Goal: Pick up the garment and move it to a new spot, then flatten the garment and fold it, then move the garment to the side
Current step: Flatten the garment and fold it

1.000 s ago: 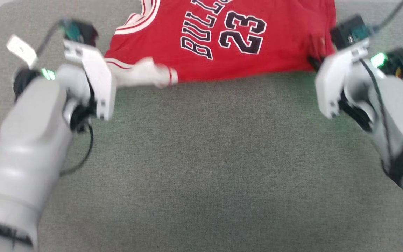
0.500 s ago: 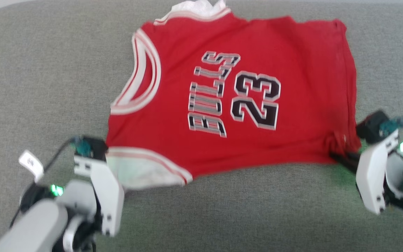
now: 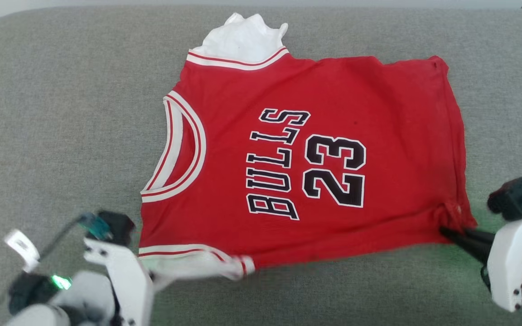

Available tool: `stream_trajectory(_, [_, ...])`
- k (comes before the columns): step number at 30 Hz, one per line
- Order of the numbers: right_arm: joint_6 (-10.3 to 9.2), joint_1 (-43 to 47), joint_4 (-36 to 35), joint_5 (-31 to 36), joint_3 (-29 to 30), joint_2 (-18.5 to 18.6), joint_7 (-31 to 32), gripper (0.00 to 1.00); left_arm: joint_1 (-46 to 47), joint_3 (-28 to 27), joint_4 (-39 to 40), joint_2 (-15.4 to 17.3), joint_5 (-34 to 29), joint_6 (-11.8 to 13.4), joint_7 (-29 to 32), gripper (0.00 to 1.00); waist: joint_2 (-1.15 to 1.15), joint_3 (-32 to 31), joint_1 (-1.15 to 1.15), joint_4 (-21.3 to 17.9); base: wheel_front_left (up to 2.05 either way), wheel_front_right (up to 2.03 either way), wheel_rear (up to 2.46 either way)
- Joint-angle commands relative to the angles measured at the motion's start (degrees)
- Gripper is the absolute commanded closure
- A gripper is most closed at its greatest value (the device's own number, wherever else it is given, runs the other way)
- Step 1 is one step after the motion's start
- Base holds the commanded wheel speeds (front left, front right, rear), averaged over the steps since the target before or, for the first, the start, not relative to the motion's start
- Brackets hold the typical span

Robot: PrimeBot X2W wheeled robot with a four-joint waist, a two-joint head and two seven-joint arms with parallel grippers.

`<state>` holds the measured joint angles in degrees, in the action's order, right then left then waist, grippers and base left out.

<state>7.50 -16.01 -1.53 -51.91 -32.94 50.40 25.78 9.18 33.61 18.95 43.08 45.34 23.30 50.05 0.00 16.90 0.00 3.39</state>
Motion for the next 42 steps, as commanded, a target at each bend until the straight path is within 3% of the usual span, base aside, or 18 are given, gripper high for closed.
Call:
stream_trajectory(1, [-0.02, 0.77, -0.72, 0.49, 2.20, -0.81, -0.83, 1.00, 1.92, -1.37, 1.21, 1.48, -0.93, -0.01, 0.04, 1.00, 0.00, -0.23, 0.00, -0.25, 0.00, 0.00, 0.00])
stream_trajectory(6, [-0.02, 1.37, -1.70, 2.69, 8.78, -3.66, -0.37, 1.00, 8.03, -4.92, 2.36, 4.55, -2.48, -1.58, -0.52, 1.00, 0.00, -0.50, 0.00, -0.91, 0.00, 0.00, 0.00])
stream_trajectory(11, [-0.05, -1.91, -2.21, 6.87, 13.92, -7.73, 1.51, 1.00, 16.70, -6.38, -0.92, 5.30, -3.50, -5.71, -0.17, 1.00, 0.00, 0.58, 0.00, -1.93, 0.00, 0.00, 0.00])
stream_trajectory(12, [-0.05, -4.08, -1.88, 8.88, 15.07, -9.32, 1.84, 1.00, 20.80, -6.24, -3.44, 4.48, -4.27, -7.63, -0.73, 1.00, 0.00, 1.36, 0.00, -2.14, 0.00, 0.00, 0.00])
stream_trajectory(17, [-0.06, -9.95, 1.26, 12.66, 16.26, -12.98, 3.19, 1.00, 30.36, -3.76, -12.76, -0.17, -5.74, -12.00, -0.98, 1.00, 0.00, 3.66, 0.00, -2.21, 0.00, 0.00, 0.00])
stream_trajectory(27, [-0.02, -18.70, 11.23, 14.92, 11.41, -16.91, 4.33, 1.00, 41.33, 0.97, -33.45, -9.36, -6.44, -18.77, -2.69, 1.00, 0.00, 8.00, 0.00, -2.31, 0.00, 0.00, 0.00])
stream_trajectory(34, [-0.03, -23.68, 19.54, 15.02, 6.92, -18.60, 4.50, 0.98, 43.92, 3.52, -47.50, -14.58, -5.13, -21.69, -1.59, 0.97, 0.00, 9.60, 0.00, -2.35, 0.00, 0.00, 0.00])
stream_trajectory(35, [-0.03, -24.23, 20.29, 14.97, 6.29, -18.68, 4.28, 0.88, 44.32, 3.89, -48.91, -15.06, -5.13, -22.34, -1.75, 0.79, 0.00, 9.69, 0.00, -2.35, 0.00, 0.00, 0.00])
stream_trajectory(36, [-0.03, -24.83, 20.91, 14.97, 5.88, -18.75, 4.30, 0.71, 44.71, 3.93, -50.04, -15.36, -5.18, -22.66, -2.25, 0.60, 0.00, 9.72, 0.00, -2.35, 0.00, 0.00, 0.00])
stream_trajectory(37, [-0.04, -25.24, 21.21, 14.67, 5.69, -18.82, 3.99, 0.53, 45.25, 3.66, -51.00, -15.64, -5.05, -22.45, -2.64, 0.35, 0.00, 9.68, 0.00, -2.29, 0.00, 0.00, 0.00])
stream_trajectory(38, [-0.04, -25.51, 21.47, 14.48, 5.72, -18.75, 3.44, 0.35, 45.76, 3.44, -51.60, -15.77, -4.88, -22.49, -3.09, 0.00, 0.00, 9.60, 0.00, -2.19, 0.00, 0.00, 0.00])
stream_trajectory(39, [-0.04, -25.59, 21.65, 14.27, 5.83, -18.46, 3.22, 0.13, 46.27, 3.26, -51.72, -15.83, -4.90, -22.82, -3.48, 0.00, 0.00, 9.47, 0.00, -2.06, 0.00, 0.00, 0.00])
stream_trajectory(40, [-0.04, -25.54, 21.13, 14.18, 5.75, -18.12, 2.60, 0.00, 46.77, 3.06, -51.57, -15.69, -5.09, -23.01, -4.13, 0.00, 0.00, 9.32, 0.00, -1.93, 0.00, 0.00, 0.00])
stream_trajectory(42, [-0.02, -24.96, 19.83, 13.88, 6.63, -17.68, 0.68, 0.00, 47.29, 2.68, -50.78, -15.10, -5.54, -22.52, -5.02, 0.00, 0.00, 8.95, 0.00, -1.68, 0.00, 0.00, 0.00])
